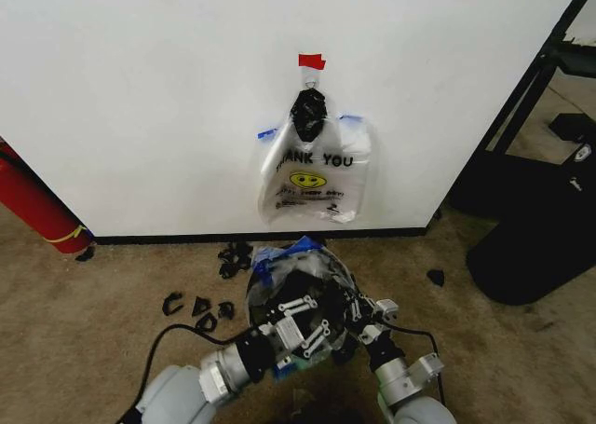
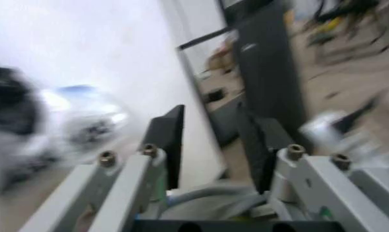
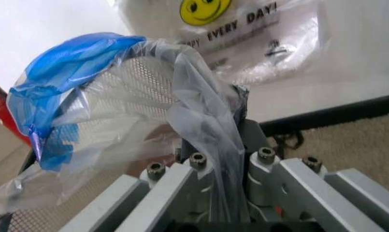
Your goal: Pick up the garbage bag from the wall and place it over the trash bin.
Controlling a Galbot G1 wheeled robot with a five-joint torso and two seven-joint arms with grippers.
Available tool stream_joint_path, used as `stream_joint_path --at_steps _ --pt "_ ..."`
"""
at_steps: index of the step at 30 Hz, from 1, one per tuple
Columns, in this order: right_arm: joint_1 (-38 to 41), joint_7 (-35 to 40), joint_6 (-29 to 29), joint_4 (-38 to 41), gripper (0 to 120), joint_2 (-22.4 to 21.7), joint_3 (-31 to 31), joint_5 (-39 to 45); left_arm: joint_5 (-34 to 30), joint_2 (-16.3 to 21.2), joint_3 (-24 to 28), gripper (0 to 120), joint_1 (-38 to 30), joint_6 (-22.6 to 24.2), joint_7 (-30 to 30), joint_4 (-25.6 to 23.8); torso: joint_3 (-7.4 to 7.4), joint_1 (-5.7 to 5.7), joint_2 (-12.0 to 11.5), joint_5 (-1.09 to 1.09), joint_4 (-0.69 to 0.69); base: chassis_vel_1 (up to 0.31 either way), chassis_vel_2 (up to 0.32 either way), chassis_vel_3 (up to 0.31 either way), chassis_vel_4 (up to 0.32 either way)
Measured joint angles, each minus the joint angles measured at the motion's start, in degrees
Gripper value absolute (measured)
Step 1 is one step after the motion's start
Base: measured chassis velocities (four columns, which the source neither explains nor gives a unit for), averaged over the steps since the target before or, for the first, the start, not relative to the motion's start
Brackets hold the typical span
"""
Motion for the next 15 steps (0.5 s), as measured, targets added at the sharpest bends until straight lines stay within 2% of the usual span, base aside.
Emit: stream_joint_path --at_steps 5,9,12,14,15 --pt "-0.13 -1.25 -0.21 0.59 1 -2.05 1.30 0.39 3.28 2.47 -4.61 57 -0.12 1.22 -1.48 0.09 0.00 0.00 0.00 0.00 0.01 0.000 0.000 0.000 0.000" --pt "-0.41 -3.05 0.57 1.15 1 -3.85 2.16 0.48 6.11 4.05 -6.76 74 -1.20 1.65 -1.53 3.38 0.01 0.00 0.00 0.00 0.00 0.000 0.000 0.000 0.000" --pt "-0.51 -3.41 0.82 1.28 1 -4.08 2.29 0.44 6.01 4.17 -6.76 77 -1.45 1.68 -1.73 4.13 0.01 0.00 0.00 -0.01 0.00 0.000 0.000 0.000 0.000" --pt "-0.85 -4.01 1.33 1.54 1 -4.33 2.48 0.13 5.58 4.13 -6.65 88 -1.80 2.04 -2.33 5.29 0.01 0.00 0.00 0.00 0.00 0.000 0.000 0.000 0.000" --pt "-1.02 -4.26 1.69 1.58 1 -4.37 2.52 -0.17 5.49 3.96 -6.57 84 -1.89 2.22 -2.64 5.69 0.01 0.00 0.00 0.00 0.00 0.000 0.000 0.000 0.000"
